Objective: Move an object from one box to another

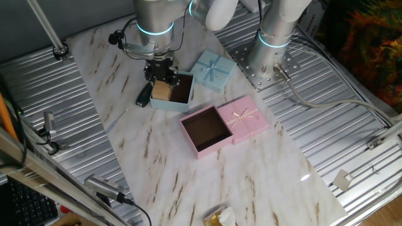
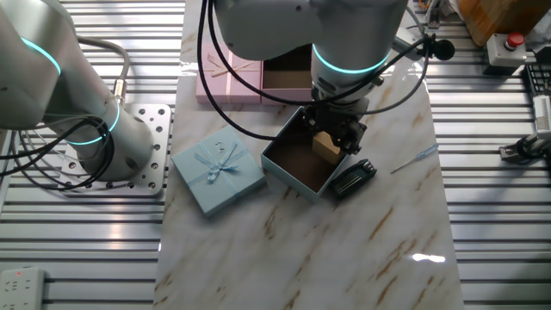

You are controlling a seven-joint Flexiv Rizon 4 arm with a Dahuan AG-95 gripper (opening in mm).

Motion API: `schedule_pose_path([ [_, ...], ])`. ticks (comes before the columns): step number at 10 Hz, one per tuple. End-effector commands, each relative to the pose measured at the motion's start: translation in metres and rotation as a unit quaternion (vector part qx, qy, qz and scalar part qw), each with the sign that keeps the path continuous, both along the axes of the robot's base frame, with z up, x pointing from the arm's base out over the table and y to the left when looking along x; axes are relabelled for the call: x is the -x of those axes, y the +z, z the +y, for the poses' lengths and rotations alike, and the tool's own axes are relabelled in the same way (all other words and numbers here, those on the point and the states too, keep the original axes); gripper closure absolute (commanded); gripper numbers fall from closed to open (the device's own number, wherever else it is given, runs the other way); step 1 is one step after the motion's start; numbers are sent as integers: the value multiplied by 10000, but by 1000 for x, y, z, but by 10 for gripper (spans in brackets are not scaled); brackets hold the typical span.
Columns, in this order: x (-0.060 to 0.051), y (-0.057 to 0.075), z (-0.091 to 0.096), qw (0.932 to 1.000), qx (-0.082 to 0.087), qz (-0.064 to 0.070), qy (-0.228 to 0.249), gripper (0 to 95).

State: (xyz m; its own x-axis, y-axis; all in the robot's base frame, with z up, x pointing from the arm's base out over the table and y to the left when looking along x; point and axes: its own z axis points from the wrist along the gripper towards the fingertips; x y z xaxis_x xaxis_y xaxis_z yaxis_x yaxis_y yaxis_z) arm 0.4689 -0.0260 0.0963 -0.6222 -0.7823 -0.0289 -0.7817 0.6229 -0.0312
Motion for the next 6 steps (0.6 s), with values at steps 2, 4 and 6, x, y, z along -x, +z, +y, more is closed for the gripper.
schedule_pose_path([
  [2,0,-1,0,10000,34,65,-4,950],
  [4,0,-2,0,10000,26,81,-17,950],
  [6,0,-3,-1,9999,26,142,-49,950],
])
